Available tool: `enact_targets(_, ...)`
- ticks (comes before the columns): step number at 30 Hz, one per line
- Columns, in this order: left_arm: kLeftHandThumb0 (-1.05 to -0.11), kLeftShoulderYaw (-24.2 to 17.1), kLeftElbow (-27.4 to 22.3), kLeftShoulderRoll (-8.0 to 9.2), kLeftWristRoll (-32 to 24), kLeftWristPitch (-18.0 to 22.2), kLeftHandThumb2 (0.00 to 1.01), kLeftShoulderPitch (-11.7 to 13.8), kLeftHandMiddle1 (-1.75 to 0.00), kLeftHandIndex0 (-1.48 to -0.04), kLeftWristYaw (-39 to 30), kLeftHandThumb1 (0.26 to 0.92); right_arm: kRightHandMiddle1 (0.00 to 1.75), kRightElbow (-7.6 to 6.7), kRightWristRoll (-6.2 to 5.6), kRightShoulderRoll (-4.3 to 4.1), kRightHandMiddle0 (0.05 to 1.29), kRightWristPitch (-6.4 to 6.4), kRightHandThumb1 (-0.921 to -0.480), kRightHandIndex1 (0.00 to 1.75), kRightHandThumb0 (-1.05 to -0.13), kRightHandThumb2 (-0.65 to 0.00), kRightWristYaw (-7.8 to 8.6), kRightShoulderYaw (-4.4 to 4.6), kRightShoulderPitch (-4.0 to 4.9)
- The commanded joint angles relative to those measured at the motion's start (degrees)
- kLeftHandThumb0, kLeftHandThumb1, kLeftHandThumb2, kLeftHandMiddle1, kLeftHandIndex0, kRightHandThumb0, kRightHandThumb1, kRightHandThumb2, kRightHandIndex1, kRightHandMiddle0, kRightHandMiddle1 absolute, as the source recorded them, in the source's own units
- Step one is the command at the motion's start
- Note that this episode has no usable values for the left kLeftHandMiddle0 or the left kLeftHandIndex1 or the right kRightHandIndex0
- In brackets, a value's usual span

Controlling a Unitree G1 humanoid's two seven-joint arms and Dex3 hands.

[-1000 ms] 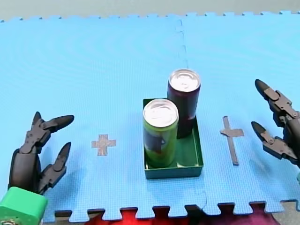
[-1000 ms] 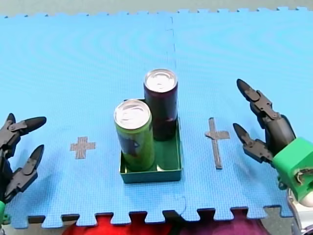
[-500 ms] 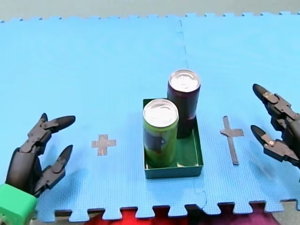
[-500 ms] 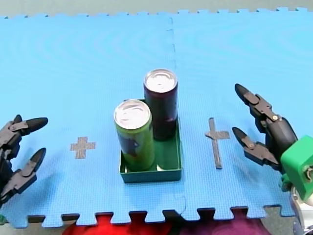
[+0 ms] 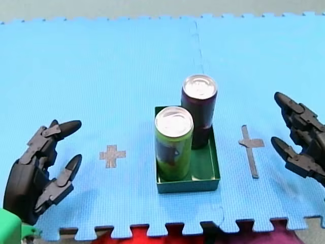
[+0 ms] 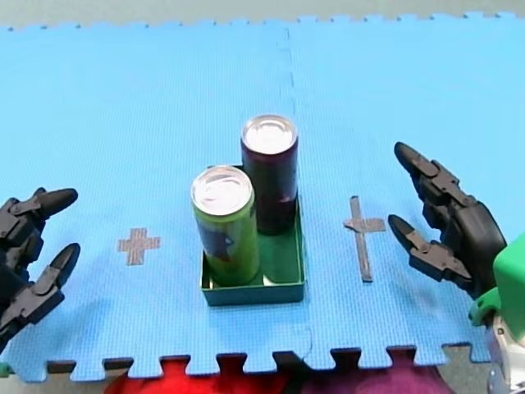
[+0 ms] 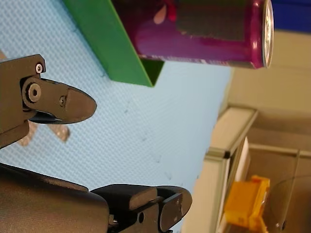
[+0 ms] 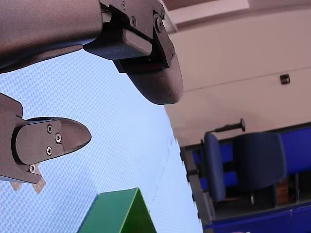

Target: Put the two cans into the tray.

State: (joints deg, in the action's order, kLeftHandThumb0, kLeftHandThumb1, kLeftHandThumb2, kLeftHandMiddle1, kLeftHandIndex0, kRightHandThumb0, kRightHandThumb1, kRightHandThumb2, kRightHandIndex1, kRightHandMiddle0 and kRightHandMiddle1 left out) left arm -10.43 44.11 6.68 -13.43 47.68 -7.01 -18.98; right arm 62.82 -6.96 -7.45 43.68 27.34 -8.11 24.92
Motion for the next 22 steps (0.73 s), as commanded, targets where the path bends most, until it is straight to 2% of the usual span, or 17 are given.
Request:
enact_targets(1, -1.048, -0.5, -0.4, 0.19, -0.2, -0.3, 0.47, 0.3, 0.0, -0.29, -0.3, 0.921, 0.0, -0.51, 0.02, -0.32, 0.29, 0.05, -0.921, 0.0, -1.048, -0.498, -0.18, -0.11, -0.41)
enact_targets(4, -1.048, -0.7, -0.3, 0.29, -0.2, -0.3, 0.48, 0.2, 0.0, -0.28, -0.8, 0.921, 0.0, -0.51, 0.67, -0.38, 0.29, 0.4, -0.921, 0.0, -1.048, -0.506, -0.68, 0.14, -0.62)
enact_targets(8, -1.048, -0.9, -0.6, 0.31, -0.3, -0.6, 0.52, 0.3, 0.0, -0.28, -1.4, 0.921, 0.0, 0.09, 1.21, -0.36, 0.28, 0.44, -0.921, 0.0, -1.048, -0.522, -1.12, 0.27, -0.46)
enact_targets(16, -1.048, -1.0, -3.1, 1.02, 0.0, -2.4, 0.56, 1.4, 0.0, -0.28, -2.5, 0.921, 0.0, 1.0, 1.09, -0.28, 0.28, 0.08, -0.921, 0.0, -1.048, -0.556, -1.02, 0.03, -0.19)
enact_targets(22, -1.048, -0.9, -4.3, 0.78, 0.8, -3.2, 0.59, 2.0, 0.0, -0.27, -1.5, 0.921, 0.0, 0.88, 0.71, -0.35, 0.27, 0.03, -0.921, 0.0, -1.048, -0.579, -0.49, -0.24, -0.3)
